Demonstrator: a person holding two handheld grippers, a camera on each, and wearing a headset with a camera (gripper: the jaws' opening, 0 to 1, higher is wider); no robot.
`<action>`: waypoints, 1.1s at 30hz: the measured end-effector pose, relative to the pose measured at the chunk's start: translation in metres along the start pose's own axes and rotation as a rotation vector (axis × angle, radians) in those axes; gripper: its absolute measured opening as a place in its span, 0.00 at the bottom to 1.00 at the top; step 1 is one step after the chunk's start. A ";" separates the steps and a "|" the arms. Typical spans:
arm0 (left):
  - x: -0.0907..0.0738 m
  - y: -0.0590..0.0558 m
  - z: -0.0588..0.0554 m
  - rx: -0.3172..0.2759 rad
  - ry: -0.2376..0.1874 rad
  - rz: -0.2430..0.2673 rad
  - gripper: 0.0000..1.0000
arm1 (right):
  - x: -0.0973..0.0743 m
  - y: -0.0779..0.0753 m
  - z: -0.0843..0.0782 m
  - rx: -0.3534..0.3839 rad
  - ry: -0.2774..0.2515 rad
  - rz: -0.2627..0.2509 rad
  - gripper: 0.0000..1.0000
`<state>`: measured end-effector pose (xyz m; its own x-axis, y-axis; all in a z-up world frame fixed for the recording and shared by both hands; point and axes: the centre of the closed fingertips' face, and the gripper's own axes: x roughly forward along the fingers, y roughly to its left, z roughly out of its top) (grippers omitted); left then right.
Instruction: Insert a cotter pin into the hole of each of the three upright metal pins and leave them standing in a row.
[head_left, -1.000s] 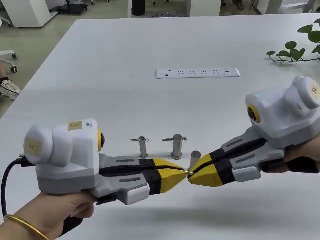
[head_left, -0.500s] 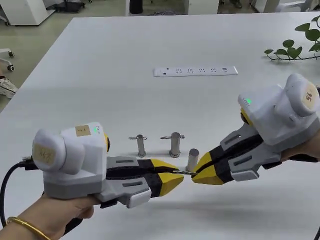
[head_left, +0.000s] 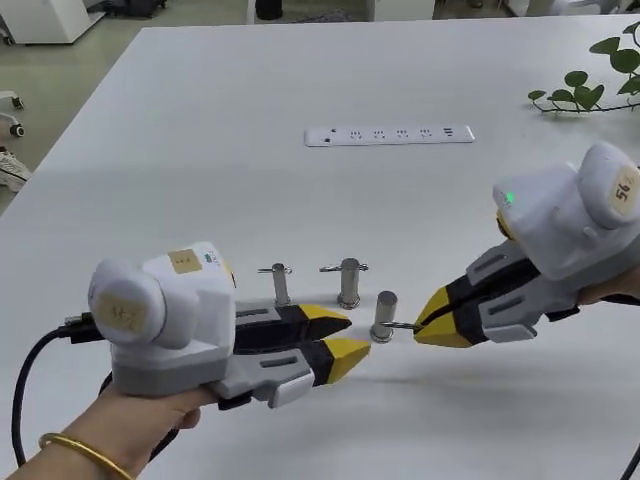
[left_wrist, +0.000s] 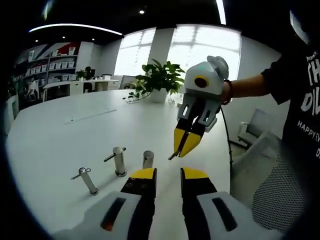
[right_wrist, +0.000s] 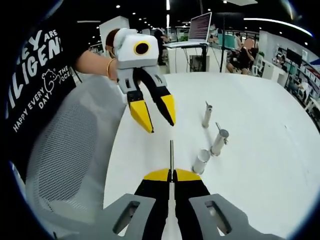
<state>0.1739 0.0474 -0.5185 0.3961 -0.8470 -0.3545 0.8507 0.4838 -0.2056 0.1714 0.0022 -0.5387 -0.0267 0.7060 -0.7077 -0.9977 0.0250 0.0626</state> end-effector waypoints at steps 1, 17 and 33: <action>0.002 0.003 -0.001 0.001 0.000 0.017 0.18 | 0.000 -0.001 -0.002 0.001 0.004 -0.001 0.00; 0.034 0.024 -0.013 0.088 0.081 0.138 0.19 | -0.004 -0.022 -0.027 -0.009 0.050 -0.039 0.00; 0.063 0.038 -0.025 0.050 0.119 0.171 0.19 | -0.001 -0.041 -0.035 -0.014 0.059 -0.040 0.00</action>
<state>0.2225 0.0174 -0.5710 0.4952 -0.7199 -0.4863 0.7916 0.6046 -0.0888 0.2100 -0.0245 -0.5653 0.0100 0.6616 -0.7498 -0.9988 0.0421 0.0238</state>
